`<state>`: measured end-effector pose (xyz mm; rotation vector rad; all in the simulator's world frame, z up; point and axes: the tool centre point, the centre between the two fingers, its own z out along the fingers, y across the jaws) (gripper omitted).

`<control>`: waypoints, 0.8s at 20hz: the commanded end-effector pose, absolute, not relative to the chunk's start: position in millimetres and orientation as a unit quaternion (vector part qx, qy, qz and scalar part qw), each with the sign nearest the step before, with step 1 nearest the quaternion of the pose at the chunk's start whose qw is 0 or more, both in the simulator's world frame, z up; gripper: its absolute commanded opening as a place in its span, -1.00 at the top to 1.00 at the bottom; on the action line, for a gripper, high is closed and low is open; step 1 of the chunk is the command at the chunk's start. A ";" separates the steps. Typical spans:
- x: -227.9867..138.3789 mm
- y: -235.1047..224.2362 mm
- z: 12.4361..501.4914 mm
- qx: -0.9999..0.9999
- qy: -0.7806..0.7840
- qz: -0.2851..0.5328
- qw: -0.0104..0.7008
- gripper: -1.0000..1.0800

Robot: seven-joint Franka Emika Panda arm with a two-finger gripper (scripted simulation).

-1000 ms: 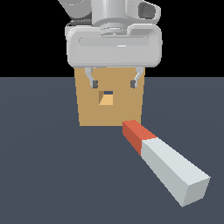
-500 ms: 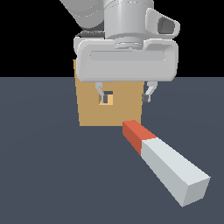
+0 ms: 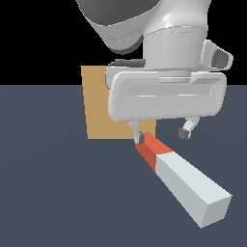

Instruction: Insert the peg into the horizontal hole in a box.

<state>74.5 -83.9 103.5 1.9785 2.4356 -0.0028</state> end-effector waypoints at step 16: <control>111.2 -101.5 72.9 0.591 0.807 0.000 0.000 -0.92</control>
